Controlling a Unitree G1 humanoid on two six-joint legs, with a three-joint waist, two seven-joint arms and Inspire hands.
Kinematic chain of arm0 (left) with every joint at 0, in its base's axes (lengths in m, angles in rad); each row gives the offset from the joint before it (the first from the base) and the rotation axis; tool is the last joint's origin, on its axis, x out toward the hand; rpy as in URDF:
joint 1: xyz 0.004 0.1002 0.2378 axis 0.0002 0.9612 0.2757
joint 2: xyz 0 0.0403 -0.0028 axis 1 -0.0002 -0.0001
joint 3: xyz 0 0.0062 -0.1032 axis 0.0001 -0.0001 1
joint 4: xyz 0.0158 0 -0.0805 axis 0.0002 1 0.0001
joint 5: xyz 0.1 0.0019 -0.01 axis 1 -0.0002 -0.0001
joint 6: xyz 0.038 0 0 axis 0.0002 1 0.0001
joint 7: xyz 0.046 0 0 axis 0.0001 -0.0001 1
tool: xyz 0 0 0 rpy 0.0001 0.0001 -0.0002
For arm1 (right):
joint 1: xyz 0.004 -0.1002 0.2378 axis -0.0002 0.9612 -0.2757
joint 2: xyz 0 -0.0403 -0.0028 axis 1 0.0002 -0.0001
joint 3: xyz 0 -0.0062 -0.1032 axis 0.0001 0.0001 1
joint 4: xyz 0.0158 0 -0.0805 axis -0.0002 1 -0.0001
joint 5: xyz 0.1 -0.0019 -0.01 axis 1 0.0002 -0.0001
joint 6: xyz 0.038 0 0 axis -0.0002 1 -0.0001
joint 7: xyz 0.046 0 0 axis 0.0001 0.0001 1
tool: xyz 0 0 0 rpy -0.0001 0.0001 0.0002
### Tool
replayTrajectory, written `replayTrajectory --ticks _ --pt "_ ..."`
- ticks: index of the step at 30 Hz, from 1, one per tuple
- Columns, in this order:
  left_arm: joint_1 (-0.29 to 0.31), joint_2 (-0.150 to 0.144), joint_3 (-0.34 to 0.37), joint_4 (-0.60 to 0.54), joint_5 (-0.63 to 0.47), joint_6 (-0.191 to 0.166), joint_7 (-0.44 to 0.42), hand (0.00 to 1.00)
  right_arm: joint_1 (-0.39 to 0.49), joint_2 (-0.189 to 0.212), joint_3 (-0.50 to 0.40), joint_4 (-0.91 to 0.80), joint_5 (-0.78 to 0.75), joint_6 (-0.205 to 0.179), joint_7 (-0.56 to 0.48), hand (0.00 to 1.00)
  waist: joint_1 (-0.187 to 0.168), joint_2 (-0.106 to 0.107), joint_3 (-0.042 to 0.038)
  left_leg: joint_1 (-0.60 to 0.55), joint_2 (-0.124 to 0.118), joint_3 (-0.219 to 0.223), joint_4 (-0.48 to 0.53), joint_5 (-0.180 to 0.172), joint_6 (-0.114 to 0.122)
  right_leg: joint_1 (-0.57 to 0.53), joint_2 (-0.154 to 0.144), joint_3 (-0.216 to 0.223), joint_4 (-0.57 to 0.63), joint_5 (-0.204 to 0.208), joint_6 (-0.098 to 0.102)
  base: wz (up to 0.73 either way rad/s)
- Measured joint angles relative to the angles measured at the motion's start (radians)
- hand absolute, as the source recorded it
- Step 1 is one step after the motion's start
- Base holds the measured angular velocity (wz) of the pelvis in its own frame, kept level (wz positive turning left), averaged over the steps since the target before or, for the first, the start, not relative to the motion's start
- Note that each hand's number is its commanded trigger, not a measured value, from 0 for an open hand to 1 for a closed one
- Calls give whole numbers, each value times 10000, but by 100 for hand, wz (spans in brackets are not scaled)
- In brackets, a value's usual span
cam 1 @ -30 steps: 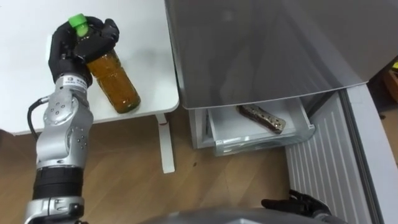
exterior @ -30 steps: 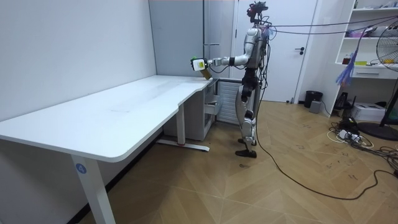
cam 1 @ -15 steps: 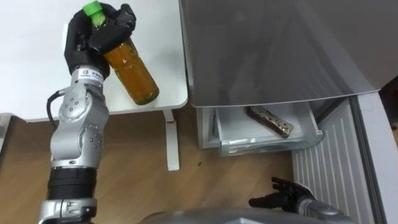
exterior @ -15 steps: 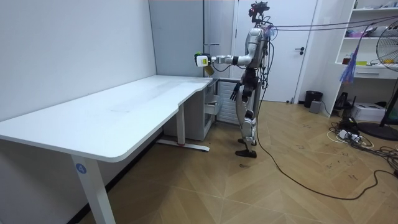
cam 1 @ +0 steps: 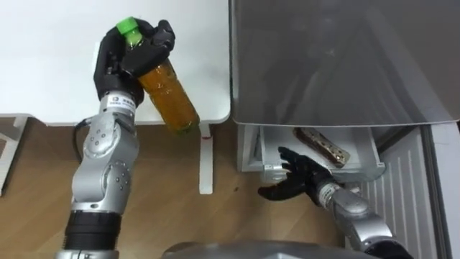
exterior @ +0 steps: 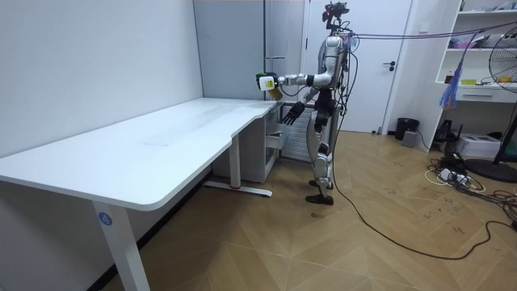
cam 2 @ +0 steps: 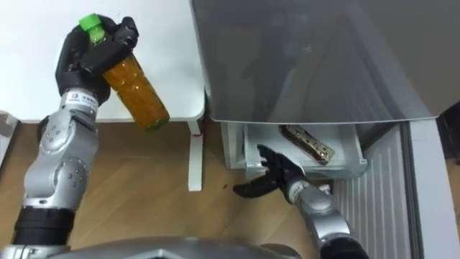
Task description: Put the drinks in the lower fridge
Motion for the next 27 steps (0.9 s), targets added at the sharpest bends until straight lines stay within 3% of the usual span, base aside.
replayTrajectory --ticks 4,9,10,16,27 --pt "58 2 -3 0 -169 -23 -336 100 12 -20 10 -599 -474 1 413 0 16 -28 30 3 -7 -96 36 1 2 59 -37 -68 -5 -4 6 5" --pt "175 1 -82 -1 -309 -317 -849 100 9 -62 359 -1173 -790 -1 1075 0 31 -183 98 -34 -15 -157 23 -4 9 142 -60 -189 -4 -23 36 9" --pt "176 -7 -101 -2 -263 -333 -922 100 11 -97 475 -1358 -787 0 1213 0 168 -202 104 -59 -12 -144 18 -6 14 69 -55 -200 12 -23 36 -8" --pt "223 -23 -642 -1 -20 -436 -1202 100 -34 -144 874 -1549 -742 -2 1910 0 579 -241 85 -168 -20 -149 93 -6 18 37 -80 -348 19 -23 35 4" --pt "883 -119 -1443 2 466 -473 -2167 100 -62 -55 1494 -2124 -721 67 2983 0 501 -319 80 -385 -27 -132 274 -7 21 -30 -115 -496 17 -23 36 7"
